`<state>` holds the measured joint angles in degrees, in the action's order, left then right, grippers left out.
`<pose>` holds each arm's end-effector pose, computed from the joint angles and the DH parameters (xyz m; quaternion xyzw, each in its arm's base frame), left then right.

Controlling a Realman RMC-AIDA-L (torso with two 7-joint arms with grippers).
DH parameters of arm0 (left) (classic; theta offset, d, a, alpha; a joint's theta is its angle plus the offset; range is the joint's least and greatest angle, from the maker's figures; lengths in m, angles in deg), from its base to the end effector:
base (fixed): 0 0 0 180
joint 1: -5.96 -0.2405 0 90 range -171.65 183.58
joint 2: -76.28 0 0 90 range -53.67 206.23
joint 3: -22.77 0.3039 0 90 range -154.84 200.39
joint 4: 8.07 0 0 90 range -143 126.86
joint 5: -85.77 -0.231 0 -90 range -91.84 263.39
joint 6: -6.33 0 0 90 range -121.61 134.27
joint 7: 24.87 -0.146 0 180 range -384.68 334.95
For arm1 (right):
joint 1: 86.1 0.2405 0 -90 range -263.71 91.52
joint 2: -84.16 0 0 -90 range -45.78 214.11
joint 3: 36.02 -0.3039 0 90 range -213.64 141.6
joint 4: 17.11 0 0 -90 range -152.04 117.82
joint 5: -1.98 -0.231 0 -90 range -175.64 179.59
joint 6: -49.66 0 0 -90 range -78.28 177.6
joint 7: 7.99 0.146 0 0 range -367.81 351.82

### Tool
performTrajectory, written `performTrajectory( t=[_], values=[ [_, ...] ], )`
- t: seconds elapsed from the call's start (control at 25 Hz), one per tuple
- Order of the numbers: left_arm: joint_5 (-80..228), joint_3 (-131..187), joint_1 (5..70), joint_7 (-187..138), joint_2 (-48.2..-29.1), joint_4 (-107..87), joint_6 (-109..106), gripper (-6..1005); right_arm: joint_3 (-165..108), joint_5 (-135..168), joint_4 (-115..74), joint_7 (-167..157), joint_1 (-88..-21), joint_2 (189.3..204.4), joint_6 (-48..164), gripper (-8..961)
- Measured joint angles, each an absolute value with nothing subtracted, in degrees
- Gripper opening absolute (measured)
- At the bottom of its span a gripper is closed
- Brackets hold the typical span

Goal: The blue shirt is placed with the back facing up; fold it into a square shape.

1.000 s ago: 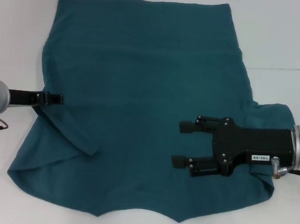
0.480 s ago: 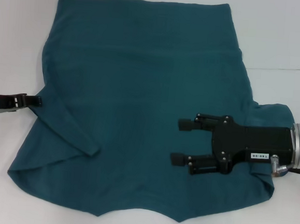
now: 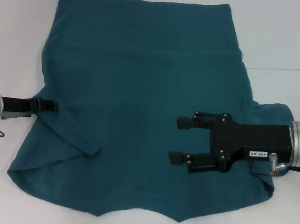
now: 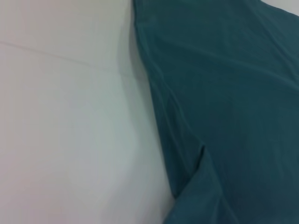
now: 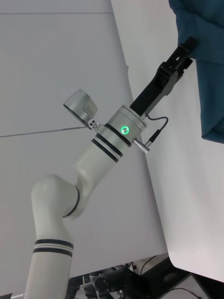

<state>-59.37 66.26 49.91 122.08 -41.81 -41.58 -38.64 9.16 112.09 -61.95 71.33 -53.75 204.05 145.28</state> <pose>-0.3299 0.4864 -0.0187 -0.7155 -0.5956 -0.0847 0.3552 0.2590 0.3765 -0.0172 -0.9548 0.1172 0.2611 0.0801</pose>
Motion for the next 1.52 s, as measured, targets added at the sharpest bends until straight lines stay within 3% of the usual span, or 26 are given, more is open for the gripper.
performTrajectory(
  t=[0.6, 0.8, 1.24, 1.52],
  values=[
    [-59.0, 66.4, 50.9, 119.9, -42.80, -41.0, -37.7, 827, 9.2, 112.1, -61.7, 71.0, -54.3, 204.04, 144.8, 914],
    [-58.6, 66.9, 50.5, 119.6, -43.57, -42.0, -35.9, 755, 8.8, 112.1, -61.1, 70.9, -54.3, 204.04, 144.8, 913],
    [-59.0, 67.7, 50.7, 117.7, -44.38, -41.7, -33.4, 303, 8.6, 112.1, -61.0, 71.3, -54.4, 204.04, 144.9, 914],
    [-58.8, 68.4, 51.0, 116.7, -44.59, -41.8, -33.6, 139, 8.6, 112.1, -60.9, 71.3, -54.3, 204.12, 144.9, 912]
  ],
)
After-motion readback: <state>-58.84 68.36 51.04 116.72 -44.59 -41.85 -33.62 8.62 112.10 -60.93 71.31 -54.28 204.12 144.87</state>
